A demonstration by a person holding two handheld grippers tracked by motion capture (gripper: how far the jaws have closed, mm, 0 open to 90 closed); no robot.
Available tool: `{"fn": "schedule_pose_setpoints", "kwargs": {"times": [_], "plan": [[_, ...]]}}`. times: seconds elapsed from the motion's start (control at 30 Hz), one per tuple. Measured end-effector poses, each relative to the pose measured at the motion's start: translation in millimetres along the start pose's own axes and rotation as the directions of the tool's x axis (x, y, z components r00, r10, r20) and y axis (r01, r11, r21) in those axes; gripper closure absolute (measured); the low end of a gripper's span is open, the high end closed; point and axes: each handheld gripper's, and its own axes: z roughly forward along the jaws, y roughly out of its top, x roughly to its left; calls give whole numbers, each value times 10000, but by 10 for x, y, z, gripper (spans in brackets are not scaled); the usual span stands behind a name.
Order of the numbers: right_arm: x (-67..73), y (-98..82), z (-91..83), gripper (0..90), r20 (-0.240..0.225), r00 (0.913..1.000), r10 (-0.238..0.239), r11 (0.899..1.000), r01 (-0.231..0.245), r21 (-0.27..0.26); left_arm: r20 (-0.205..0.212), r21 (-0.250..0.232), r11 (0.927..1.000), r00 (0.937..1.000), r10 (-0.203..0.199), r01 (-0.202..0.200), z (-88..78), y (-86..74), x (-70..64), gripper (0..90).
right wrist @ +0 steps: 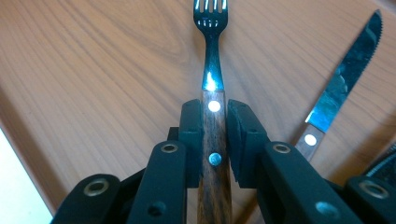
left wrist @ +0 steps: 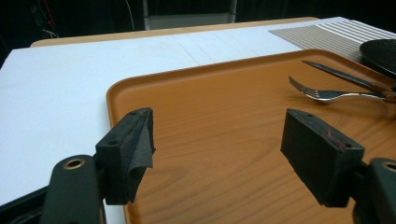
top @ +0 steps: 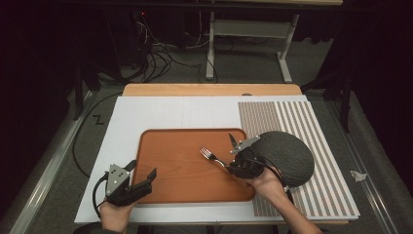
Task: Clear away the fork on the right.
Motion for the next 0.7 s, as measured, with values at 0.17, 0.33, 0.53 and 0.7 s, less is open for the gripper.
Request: {"fn": "schedule_pose_setpoints", "kwargs": {"times": [0.17,0.33,0.53,0.7], "plan": [[32,31,64,791,108,9999,-61,9999,59,160,3,-8,10000,10000,-4,4,0,0,0,259],[65,49,115,790,144,9999,-84,9993,79,367,3,-6,10000,10000,-1,1,0,0,0,260],[114,60,171,788,92,9998,-159,9985,154,523,13,-13,10000,10000,-5,5,1,0,-1,260],[145,61,216,783,155,9995,-258,9980,248,588,14,-7,10000,10000,-1,1,0,0,0,259]]}}
